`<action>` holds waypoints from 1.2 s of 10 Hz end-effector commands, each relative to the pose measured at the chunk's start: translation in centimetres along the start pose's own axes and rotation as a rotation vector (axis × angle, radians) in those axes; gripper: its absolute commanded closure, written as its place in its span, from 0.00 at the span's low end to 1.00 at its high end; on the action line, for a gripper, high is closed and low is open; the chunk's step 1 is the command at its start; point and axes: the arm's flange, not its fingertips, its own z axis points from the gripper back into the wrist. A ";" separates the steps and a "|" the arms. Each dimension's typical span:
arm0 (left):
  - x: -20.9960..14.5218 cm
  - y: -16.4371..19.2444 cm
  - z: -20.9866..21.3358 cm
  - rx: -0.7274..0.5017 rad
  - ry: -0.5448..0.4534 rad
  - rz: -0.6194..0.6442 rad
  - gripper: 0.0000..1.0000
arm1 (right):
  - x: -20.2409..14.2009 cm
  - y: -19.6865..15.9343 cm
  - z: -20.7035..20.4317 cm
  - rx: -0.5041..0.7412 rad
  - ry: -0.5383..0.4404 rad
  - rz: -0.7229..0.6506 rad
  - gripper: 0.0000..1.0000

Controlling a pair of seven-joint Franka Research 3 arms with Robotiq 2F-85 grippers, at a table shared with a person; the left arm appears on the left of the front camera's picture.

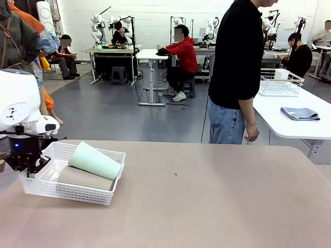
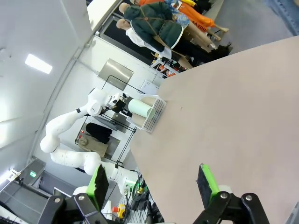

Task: Clean and organize the cups into the basket.
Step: Move the Organizing basket back to the left side of the table.

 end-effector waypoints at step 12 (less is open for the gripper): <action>0.8 3.1 -1.9 0.026 0.005 0.017 0.96 | 0.1 0.1 0.0 -0.001 0.001 -0.009 0.00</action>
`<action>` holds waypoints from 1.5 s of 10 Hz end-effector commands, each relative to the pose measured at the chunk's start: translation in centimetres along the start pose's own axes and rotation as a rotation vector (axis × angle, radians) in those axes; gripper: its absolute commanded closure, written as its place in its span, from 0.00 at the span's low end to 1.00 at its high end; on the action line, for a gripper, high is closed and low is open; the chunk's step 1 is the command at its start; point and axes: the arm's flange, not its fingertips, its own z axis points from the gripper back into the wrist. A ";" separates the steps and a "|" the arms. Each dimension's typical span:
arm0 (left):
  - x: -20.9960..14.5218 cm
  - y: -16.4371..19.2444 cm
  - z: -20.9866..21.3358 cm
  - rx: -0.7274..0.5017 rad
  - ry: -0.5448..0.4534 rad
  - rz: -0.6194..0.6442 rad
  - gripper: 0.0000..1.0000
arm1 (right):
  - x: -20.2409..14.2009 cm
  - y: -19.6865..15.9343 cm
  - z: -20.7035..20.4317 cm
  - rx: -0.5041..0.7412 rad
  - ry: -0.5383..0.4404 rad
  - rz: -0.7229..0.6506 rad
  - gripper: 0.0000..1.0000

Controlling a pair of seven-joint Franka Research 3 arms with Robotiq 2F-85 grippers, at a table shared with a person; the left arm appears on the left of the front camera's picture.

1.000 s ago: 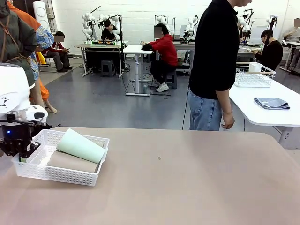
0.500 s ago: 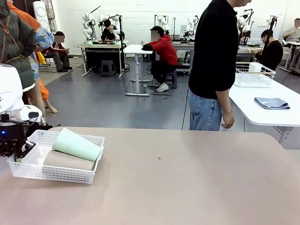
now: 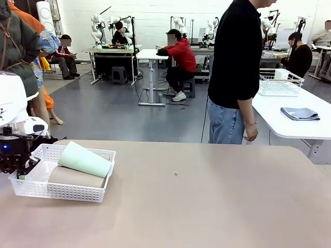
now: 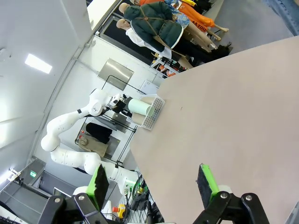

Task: Clean and organize the cups into the basket.
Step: Move the Organizing basket back to the left side of the table.

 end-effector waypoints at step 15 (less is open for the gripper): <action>1.5 0.9 -1.1 0.072 -0.031 -0.034 0.00 | 0.1 0.1 0.0 -0.001 0.001 -0.009 0.00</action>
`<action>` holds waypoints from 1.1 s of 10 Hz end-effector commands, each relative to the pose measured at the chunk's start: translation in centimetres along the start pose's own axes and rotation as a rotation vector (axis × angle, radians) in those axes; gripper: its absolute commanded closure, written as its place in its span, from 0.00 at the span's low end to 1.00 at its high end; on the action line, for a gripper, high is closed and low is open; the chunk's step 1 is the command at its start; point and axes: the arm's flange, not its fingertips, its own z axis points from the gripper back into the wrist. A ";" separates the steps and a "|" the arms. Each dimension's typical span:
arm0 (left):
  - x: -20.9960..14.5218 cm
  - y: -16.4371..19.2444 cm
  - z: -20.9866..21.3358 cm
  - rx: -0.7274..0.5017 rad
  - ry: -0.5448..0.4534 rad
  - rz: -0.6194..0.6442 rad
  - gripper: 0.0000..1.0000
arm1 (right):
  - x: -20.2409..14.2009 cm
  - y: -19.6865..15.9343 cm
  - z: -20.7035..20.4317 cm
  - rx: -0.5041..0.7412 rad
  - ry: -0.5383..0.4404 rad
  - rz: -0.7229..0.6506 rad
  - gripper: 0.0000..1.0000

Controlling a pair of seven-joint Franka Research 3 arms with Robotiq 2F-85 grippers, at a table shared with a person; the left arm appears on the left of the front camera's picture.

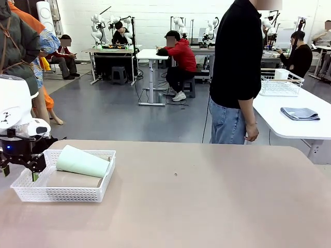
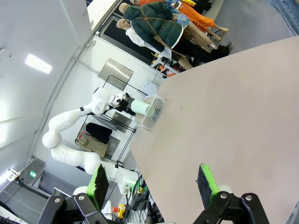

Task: Clean and organize the cups into the basket.
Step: Move the Organizing basket back to the left side of the table.

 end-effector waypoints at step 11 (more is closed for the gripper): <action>-16.8 -1.2 5.3 -0.003 -0.206 -0.059 0.00 | 0.1 0.1 0.0 -0.001 0.001 -0.009 0.00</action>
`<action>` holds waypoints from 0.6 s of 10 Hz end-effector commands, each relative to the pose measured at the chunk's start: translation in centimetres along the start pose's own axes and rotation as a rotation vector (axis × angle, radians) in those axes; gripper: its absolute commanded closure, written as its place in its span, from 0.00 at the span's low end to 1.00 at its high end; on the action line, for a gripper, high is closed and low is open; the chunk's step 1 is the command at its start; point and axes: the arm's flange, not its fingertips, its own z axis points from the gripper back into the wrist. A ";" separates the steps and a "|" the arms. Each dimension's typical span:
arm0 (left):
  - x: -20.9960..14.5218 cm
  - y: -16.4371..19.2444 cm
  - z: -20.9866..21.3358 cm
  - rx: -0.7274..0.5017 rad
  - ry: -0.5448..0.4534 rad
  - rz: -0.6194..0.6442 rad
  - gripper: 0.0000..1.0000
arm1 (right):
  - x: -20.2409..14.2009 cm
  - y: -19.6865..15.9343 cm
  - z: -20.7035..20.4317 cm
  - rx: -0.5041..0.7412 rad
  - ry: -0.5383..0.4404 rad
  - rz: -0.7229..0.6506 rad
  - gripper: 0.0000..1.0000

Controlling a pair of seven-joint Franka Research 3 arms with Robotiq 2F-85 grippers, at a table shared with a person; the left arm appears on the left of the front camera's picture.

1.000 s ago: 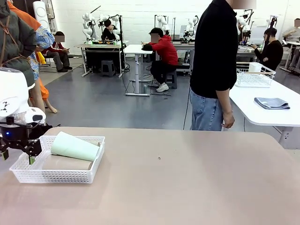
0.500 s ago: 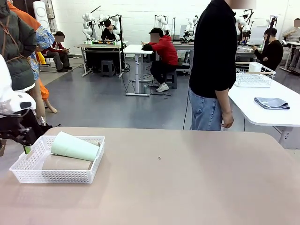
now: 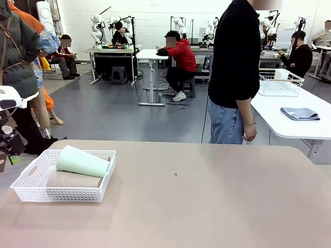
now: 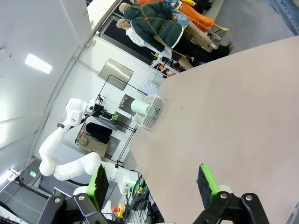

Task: Clean and organize the cups into the basket.
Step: Move the Organizing basket back to the left side of the table.

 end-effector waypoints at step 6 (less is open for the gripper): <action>0.0 0.0 0.0 0.000 0.000 0.000 0.00 | 0.0 0.1 0.0 -0.002 0.000 -0.009 0.00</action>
